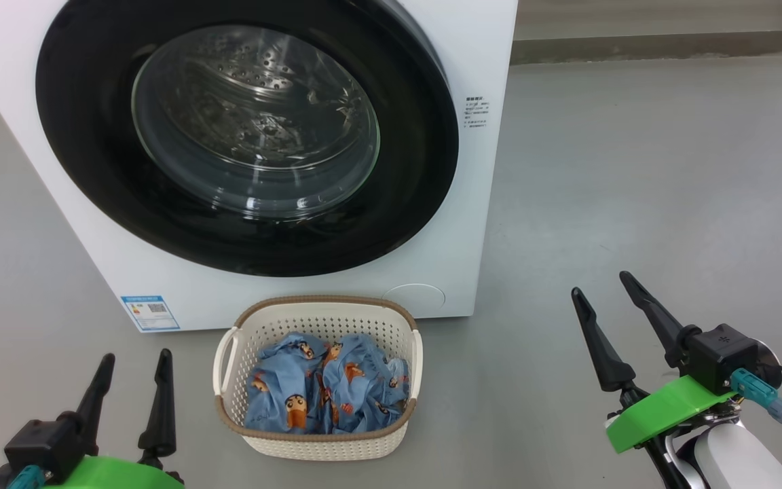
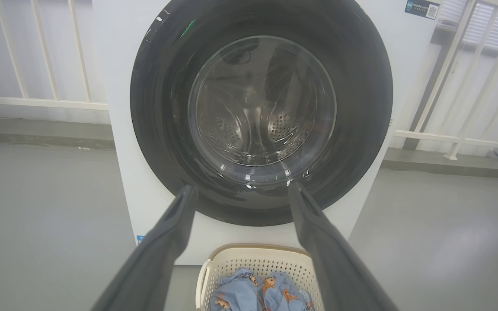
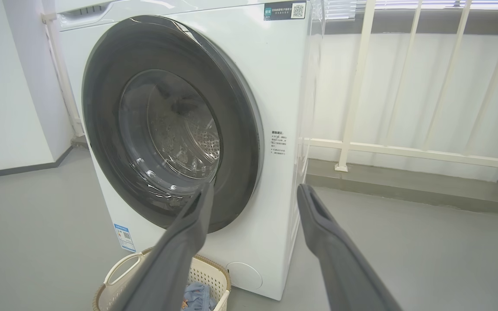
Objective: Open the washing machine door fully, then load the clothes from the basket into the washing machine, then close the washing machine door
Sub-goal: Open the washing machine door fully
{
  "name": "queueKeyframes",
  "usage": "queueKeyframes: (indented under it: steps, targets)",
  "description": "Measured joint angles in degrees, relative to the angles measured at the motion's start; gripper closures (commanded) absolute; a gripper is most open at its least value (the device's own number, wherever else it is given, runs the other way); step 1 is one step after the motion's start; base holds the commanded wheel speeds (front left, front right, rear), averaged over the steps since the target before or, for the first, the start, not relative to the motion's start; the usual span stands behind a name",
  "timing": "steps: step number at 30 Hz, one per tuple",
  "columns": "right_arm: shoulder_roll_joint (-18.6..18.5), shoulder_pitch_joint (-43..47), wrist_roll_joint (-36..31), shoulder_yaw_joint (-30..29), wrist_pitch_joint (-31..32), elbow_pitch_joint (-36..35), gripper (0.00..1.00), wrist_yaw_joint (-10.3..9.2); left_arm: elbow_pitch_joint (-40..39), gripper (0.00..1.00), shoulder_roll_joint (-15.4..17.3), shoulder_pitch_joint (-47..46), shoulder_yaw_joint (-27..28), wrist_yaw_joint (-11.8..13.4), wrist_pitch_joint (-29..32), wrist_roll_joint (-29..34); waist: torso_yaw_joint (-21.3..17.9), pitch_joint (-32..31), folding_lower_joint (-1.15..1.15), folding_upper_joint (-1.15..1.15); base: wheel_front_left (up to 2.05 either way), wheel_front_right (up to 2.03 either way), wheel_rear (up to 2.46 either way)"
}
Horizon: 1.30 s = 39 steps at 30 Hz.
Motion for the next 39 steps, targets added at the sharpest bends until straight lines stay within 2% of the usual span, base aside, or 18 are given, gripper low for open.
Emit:
queueKeyframes:
  steps: [19, 30, 39]
  targets:
    - [1.0, 0.1, 0.1, -2.1, 0.0, 0.2, 0.0, 0.0, -0.2, 0.0, -0.1, 0.0, 1.4, -0.3, 0.0, -0.6, 0.0, 1.1, 0.0, 0.0, 0.0, 0.0, 0.0]
    - [1.2, -0.2, 0.5, -5.2, 0.0, 1.4, 0.0, 0.0, -2.7, 0.0, -0.3, 0.5, 4.3, -0.9, 0.0, -1.1, 0.2, 2.4, 0.0, 0.0, 0.0, 0.0, 0.0]
    - [1.3, -4.5, 0.4, -7.3, 0.0, 2.8, 0.0, 0.0, -4.5, 0.0, -0.2, 0.4, 5.4, -1.9, 0.0, -1.0, 1.4, 4.8, 0.0, 0.0, 0.0, 0.0, 0.0]
